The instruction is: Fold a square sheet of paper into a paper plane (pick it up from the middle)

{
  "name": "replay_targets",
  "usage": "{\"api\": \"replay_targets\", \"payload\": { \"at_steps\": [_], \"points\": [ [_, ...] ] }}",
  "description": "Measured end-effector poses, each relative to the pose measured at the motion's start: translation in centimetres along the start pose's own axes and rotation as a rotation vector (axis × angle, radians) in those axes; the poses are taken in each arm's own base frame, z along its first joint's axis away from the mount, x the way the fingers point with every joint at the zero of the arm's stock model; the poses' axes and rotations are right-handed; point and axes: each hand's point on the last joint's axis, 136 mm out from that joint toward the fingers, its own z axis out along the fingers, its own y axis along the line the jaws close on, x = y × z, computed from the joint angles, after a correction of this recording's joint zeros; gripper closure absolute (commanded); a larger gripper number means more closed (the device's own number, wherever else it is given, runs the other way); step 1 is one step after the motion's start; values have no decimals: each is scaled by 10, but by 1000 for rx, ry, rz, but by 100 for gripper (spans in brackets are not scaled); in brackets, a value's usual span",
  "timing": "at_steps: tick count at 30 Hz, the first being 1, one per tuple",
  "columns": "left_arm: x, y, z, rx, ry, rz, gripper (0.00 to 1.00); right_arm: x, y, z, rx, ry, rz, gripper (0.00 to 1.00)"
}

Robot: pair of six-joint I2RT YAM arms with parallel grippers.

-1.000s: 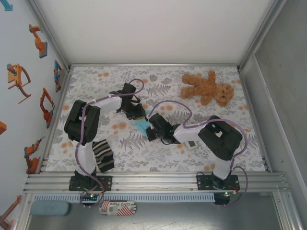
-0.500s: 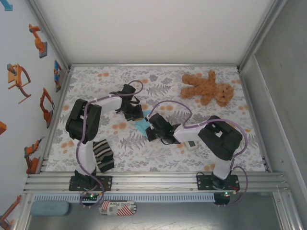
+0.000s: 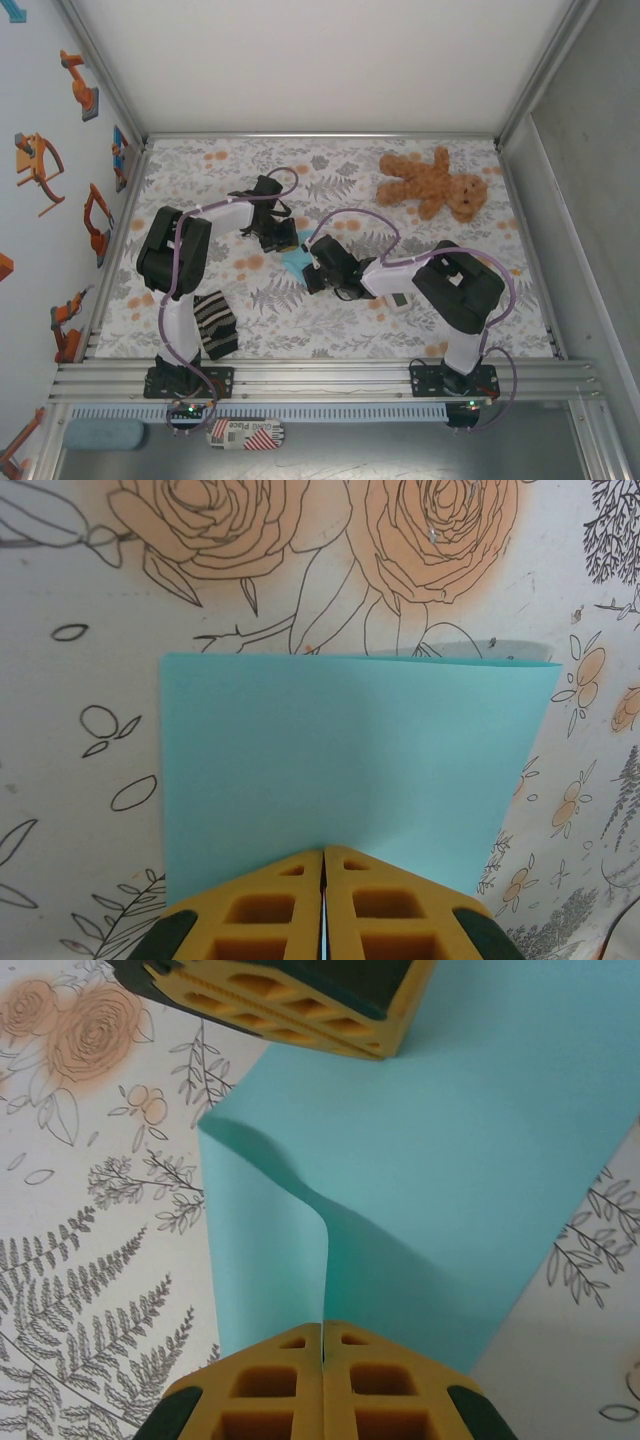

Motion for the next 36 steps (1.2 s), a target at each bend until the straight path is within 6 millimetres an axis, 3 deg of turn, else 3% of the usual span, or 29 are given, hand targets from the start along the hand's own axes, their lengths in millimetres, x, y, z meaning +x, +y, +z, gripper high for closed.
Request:
{"api": "replay_targets", "payload": {
  "at_steps": [36],
  "points": [
    [0,0,0,0,0,0,92,3,-2,2,4,14,15,100]
  ]
}}
